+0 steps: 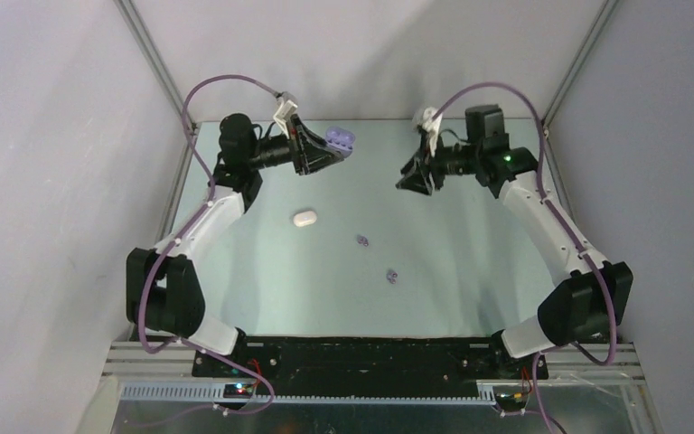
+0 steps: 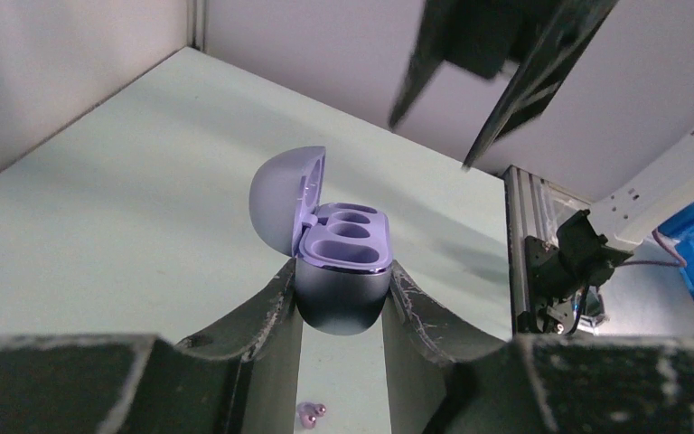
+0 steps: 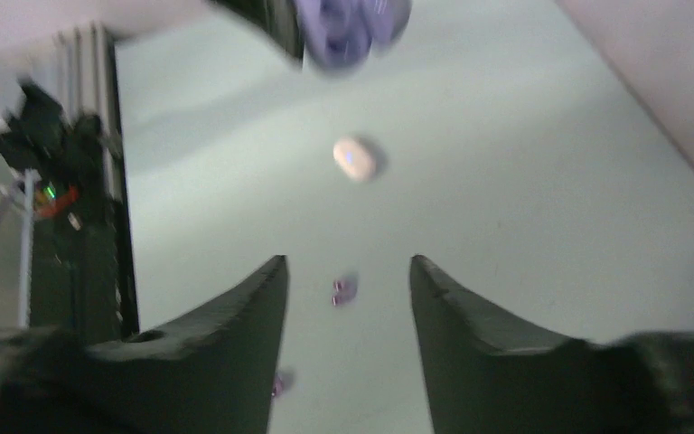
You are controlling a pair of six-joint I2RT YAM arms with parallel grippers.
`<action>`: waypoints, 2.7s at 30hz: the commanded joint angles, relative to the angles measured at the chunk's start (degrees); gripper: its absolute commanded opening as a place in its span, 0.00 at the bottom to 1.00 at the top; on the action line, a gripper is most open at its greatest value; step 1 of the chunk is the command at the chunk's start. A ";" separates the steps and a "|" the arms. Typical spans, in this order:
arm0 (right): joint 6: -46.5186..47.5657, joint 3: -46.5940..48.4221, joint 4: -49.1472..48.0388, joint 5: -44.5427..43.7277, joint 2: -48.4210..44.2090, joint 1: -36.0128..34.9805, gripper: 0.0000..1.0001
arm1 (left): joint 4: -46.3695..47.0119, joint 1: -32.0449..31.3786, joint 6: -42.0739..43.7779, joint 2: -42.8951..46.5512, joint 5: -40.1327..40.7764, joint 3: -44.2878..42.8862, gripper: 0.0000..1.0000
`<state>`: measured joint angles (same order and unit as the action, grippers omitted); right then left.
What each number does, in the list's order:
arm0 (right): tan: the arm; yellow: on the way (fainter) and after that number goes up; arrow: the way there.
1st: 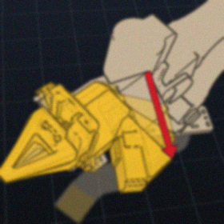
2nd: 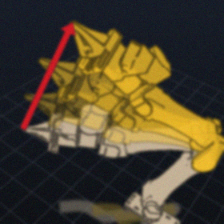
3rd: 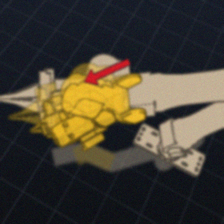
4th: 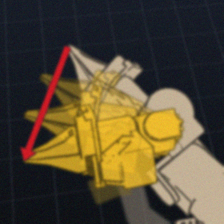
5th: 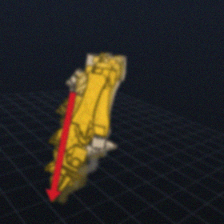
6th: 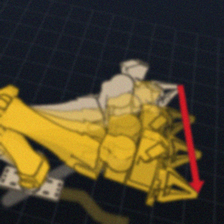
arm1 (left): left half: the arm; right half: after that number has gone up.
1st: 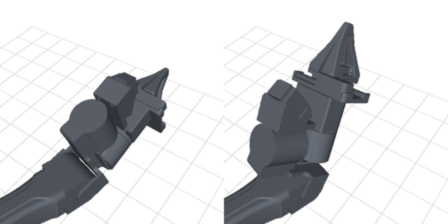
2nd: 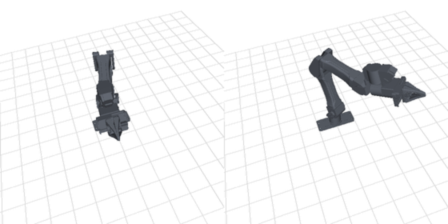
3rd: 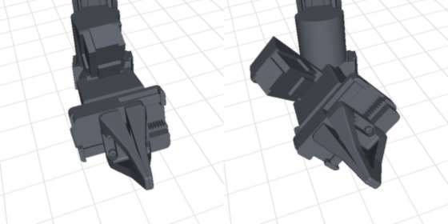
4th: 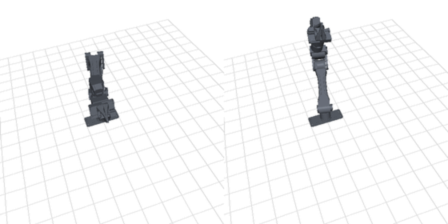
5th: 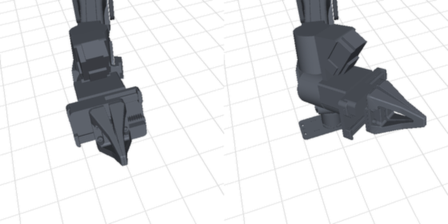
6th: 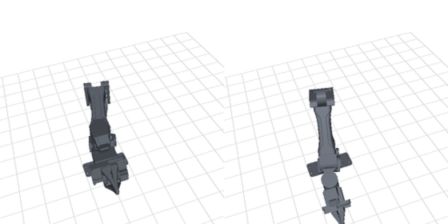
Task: Insert the wireless bluetooth earbuds into the charging case
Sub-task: Pick up the right earbud from the center of the board.
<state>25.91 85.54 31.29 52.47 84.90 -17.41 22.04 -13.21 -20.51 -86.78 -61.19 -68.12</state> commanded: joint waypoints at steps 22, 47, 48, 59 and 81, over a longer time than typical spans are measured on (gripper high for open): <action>62.98 6.63 38.77 -15.44 29.29 -17.27 0.33 | -0.08 5.29 -5.05 16.68 13.53 15.07 0.00; 66.34 -0.64 35.45 -21.76 31.29 -23.54 0.26 | -1.44 6.23 -3.12 17.31 14.41 15.99 0.00; 66.39 -1.27 34.95 -21.91 31.07 -23.63 0.26 | -1.82 6.25 -2.95 17.42 14.47 15.95 0.00; 66.64 -6.48 31.15 -25.61 28.78 -23.13 0.25 | -3.08 6.26 -1.43 17.96 14.63 15.72 0.00; 53.70 -17.47 13.54 -22.94 14.75 -18.68 0.00 | -2.28 6.44 -1.25 16.77 13.97 14.75 0.00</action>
<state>89.58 65.91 50.70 26.94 103.85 -37.98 17.82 -7.31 -22.85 -70.81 -46.72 -51.64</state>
